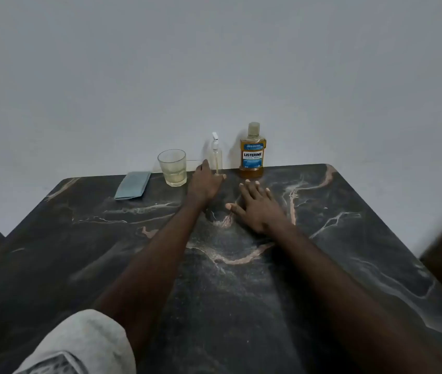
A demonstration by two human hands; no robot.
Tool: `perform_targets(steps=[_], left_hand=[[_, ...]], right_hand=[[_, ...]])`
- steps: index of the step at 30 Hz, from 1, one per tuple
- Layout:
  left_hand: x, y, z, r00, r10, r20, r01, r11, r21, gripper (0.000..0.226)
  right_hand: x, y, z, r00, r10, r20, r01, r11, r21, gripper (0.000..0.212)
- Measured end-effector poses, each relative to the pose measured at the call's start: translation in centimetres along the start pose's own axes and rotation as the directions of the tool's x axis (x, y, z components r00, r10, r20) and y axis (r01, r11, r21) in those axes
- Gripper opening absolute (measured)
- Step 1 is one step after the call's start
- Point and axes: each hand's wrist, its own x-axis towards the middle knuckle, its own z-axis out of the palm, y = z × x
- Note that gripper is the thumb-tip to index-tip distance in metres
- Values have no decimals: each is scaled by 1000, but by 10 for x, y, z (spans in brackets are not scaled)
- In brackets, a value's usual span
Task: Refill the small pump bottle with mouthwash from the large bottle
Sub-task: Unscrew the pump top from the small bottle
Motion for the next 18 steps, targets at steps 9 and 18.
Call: perform_targets(steps=[9, 18], left_hand=[[13, -6, 11, 997, -31, -66, 30, 999, -26, 72], [21, -9, 19, 985, -47, -165, 31, 995, -96, 48]], right_hand=[[-4, 2, 8, 1000, -10, 22, 11, 998, -70, 94], [-3, 3, 11, 1000, -12, 13, 13, 997, -77, 93]])
